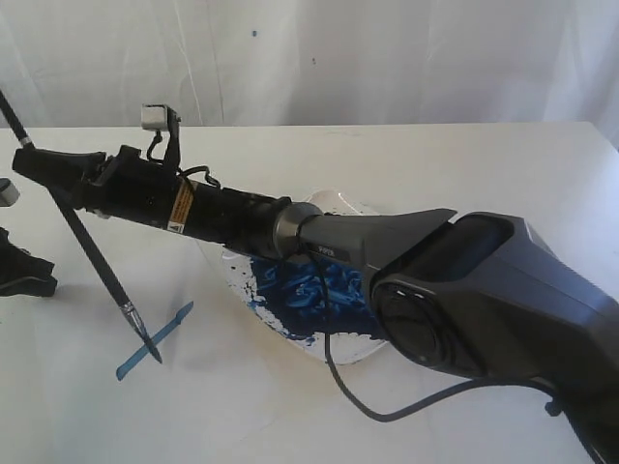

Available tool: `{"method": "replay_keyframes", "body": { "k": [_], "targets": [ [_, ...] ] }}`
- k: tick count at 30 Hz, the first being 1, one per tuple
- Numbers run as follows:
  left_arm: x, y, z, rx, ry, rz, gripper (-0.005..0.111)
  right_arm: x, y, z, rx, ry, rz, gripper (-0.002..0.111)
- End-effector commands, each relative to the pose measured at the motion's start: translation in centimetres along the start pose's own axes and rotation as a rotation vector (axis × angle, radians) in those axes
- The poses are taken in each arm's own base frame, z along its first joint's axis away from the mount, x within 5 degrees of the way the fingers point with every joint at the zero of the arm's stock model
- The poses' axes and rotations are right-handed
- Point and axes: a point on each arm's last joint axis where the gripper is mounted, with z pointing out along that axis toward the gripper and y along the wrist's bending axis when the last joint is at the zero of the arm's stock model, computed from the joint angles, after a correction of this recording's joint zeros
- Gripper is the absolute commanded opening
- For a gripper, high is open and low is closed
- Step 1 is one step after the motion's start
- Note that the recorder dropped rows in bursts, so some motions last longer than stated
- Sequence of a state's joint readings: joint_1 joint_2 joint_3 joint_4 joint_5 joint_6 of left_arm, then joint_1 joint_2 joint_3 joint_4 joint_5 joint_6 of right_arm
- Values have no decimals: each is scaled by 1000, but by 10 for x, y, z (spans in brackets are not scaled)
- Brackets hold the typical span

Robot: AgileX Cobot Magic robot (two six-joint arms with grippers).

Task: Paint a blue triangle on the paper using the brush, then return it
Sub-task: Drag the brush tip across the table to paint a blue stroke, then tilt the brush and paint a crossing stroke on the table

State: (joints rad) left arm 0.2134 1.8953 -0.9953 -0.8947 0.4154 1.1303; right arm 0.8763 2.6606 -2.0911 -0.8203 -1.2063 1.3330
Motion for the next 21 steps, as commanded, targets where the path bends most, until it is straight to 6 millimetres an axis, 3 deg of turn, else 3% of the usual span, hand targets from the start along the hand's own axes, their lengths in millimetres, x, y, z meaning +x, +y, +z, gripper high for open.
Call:
{"method": "replay_keyframes", "body": {
  "k": [1, 11, 21],
  "targets": [
    [2, 0, 1, 10, 5, -9, 0, -1, 6, 2, -33, 43, 40, 0],
    [1, 2, 1, -17, -3, -9, 0, -8, 23, 16, -73, 48, 17, 0],
    [2, 2, 1, -12, -2, -9, 0, -10, 40, 25, -120, 166, 13, 0]
  ]
}}
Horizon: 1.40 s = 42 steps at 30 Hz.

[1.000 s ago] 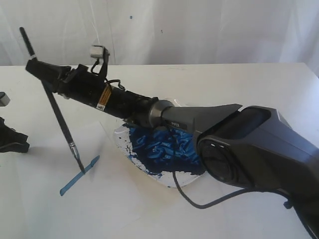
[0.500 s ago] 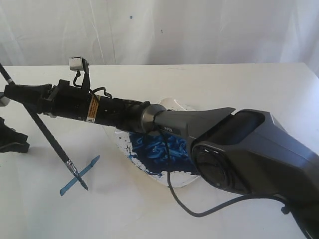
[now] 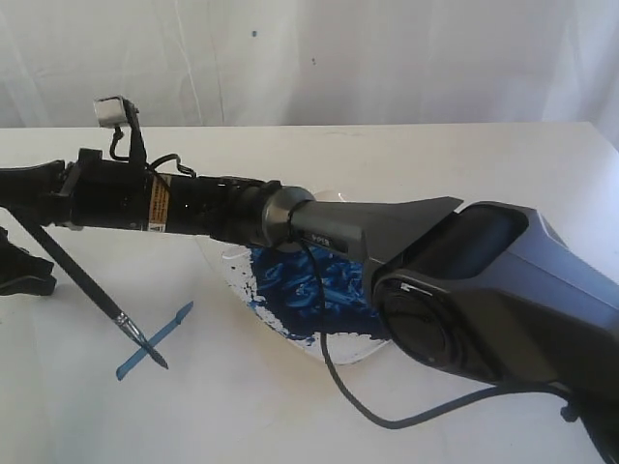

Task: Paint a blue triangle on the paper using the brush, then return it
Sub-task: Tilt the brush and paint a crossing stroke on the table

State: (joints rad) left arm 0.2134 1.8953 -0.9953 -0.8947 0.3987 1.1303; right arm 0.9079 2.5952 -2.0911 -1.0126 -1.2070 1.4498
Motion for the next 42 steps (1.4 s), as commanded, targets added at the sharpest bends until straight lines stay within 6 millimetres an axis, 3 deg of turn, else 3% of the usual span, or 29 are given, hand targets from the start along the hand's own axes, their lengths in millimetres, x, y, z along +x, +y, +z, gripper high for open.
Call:
{"method": "replay_keyframes", "body": {
  "k": [1, 7, 11, 17, 23, 29, 34, 42],
  "targets": [
    [2, 1, 1, 4, 3, -9, 0, -11, 9, 3, -28, 3, 9, 0],
    [2, 1, 1, 4, 3, -9, 0, -15, 10, 0, -26, 36, 18, 0],
    [2, 0, 1, 6, 4, -9, 0, -47, 15, -9, -5, 4, -35, 0],
    [2, 0, 1, 11, 3, -13, 0, -88, 29, 1, 295, 116, -186, 0],
    [2, 0, 1, 15, 4, -13, 0, -109, 51, 8, 380, 135, -200, 0],
    [1, -1, 1, 20, -6, -29, 0, -107, 58, -1, 603, 253, -234, 0],
    [1, -1, 1, 21, -10, -34, 0, -104, 76, -10, 630, 300, -220, 0],
    [1, -1, 1, 22, -12, -37, 0, -66, 77, -32, 630, 298, -164, 0]
  ]
}}
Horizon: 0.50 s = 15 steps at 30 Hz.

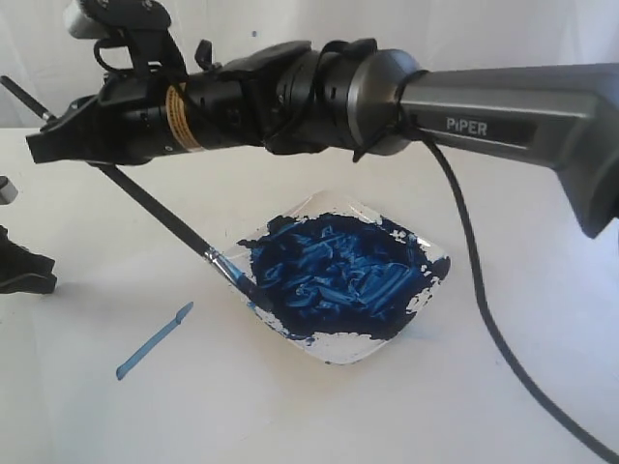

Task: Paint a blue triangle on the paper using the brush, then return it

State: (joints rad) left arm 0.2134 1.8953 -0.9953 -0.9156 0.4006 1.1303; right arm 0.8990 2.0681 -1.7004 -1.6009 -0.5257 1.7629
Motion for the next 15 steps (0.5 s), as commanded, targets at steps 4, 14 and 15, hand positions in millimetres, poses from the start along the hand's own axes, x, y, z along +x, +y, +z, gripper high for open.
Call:
{"method": "replay_keyframes", "body": {
  "k": [4, 14, 15],
  "targets": [
    [2, -1, 1, 18, 0, -20, 0, 37, -2, 3, -115, -207, 102, 0],
    [2, -1, 1, 22, 1, -20, 0, 92, -33, 28, -141, -357, 244, 0],
    [2, -1, 1, 22, 1, -20, 0, 97, -36, 30, -144, -386, 266, 0]
  ]
}}
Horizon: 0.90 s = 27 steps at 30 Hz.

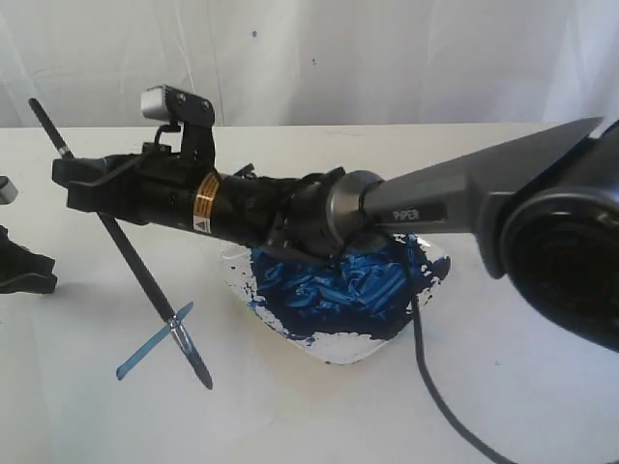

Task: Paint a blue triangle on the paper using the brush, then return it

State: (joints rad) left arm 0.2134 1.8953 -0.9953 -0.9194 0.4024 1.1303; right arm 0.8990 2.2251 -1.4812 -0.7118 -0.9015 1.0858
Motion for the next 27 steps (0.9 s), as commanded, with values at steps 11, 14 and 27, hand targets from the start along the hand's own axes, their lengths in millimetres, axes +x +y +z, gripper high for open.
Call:
{"method": "replay_keyframes", "body": {
  "k": [11, 14, 27],
  "targets": [
    [2, 0, 1, 16, 1, -17, 0, 44, -44, -3, 14, -186, 113, 0],
    [2, 0, 1, 16, 1, -17, 0, 42, -46, 1, 15, -190, 107, 0],
    [1, -1, 1, 18, -2, -23, 0, 31, -51, 15, 72, -171, 13, 0]
  ]
}}
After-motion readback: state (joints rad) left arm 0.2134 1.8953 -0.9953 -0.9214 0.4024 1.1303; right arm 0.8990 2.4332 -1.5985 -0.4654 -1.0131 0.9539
